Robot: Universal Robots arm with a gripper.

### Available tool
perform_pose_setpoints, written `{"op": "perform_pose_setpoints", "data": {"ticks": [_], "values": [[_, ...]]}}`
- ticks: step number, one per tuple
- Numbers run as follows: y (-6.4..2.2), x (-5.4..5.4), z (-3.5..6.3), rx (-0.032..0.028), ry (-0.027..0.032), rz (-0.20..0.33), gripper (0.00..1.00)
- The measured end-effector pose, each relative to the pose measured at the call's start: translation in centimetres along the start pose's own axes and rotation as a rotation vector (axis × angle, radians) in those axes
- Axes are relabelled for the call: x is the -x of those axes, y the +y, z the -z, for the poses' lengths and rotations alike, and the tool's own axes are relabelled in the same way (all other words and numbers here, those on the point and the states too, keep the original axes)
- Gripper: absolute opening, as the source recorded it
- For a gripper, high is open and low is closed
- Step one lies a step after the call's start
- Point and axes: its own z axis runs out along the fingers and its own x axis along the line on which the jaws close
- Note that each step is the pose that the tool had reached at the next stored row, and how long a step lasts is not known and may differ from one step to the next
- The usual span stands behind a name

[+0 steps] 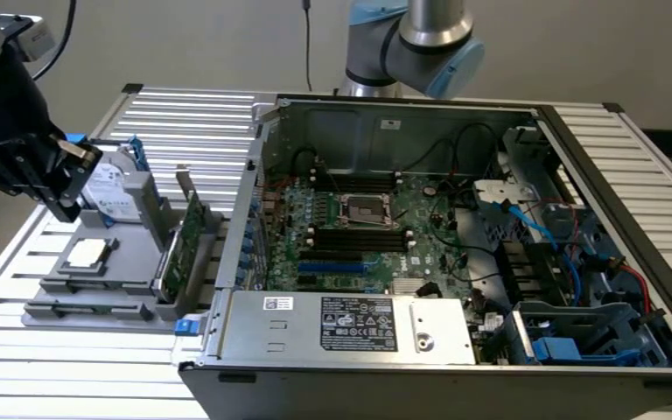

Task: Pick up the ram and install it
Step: 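Pick up the ram and move it above insertion slot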

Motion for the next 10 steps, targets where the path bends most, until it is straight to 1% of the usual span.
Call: {"op": "perform_pose_setpoints", "data": {"ticks": [10], "values": [[0.00,-0.01,0.00,-0.0035,0.0119,0.181,0.11]]}}
